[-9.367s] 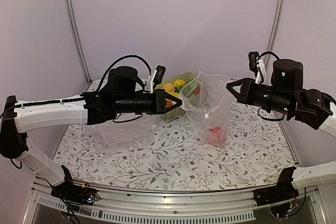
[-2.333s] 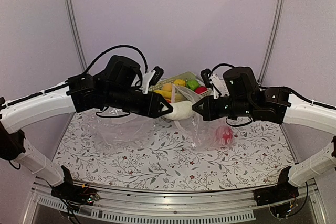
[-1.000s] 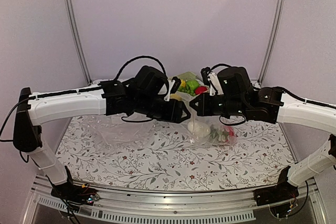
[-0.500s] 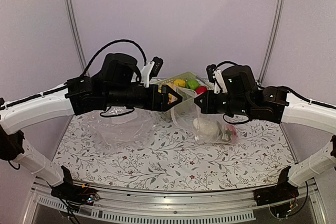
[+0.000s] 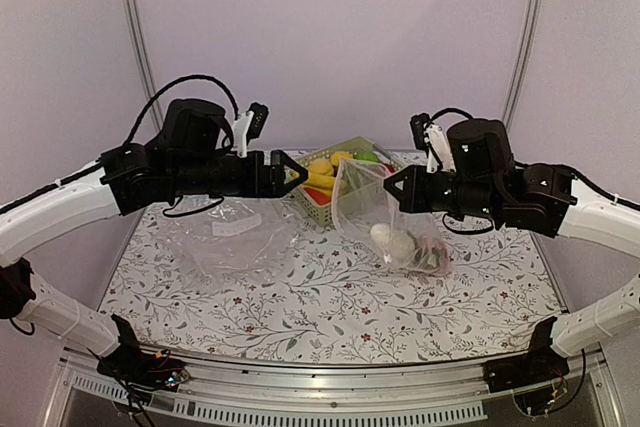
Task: Place the food in the zip-top bag and seal the zipper
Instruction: Adjust the bin at the corner of the board.
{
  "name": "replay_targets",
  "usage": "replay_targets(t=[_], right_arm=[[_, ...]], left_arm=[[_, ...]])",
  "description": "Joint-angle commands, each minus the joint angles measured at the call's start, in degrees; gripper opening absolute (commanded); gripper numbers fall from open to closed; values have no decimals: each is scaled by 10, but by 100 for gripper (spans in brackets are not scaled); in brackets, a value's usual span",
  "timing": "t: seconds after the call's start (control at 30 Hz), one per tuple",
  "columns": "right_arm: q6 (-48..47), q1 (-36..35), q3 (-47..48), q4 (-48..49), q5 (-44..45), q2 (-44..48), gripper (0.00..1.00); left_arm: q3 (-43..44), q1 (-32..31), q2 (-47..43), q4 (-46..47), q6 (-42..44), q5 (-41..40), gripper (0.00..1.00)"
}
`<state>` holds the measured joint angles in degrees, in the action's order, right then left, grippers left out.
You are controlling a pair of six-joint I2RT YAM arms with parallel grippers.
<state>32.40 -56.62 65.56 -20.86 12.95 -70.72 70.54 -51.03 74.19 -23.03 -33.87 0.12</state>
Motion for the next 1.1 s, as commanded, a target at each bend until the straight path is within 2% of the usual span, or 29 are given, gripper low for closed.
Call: replay_targets(t=[0.0,0.13,0.27,0.6,0.8,1.07], right_arm=[[-22,-2,-2,-28,24,42,0],[-24,-2,-5,-35,31,58,0],[-21,-2,-7,-34,30,61,0],[-12,-2,-14,-27,26,61,0],[-11,-2,-18,-24,24,64,0],[-13,-2,-21,-13,20,61,0]], left_arm=[[-6,41,5,-35,27,-6,91],[7,64,37,-25,48,11,91],[44,82,95,-16,29,13,89],[132,84,267,63,-95,-82,82],[227,86,377,58,-158,-121,79],[311,95,483,46,-222,-161,75]])
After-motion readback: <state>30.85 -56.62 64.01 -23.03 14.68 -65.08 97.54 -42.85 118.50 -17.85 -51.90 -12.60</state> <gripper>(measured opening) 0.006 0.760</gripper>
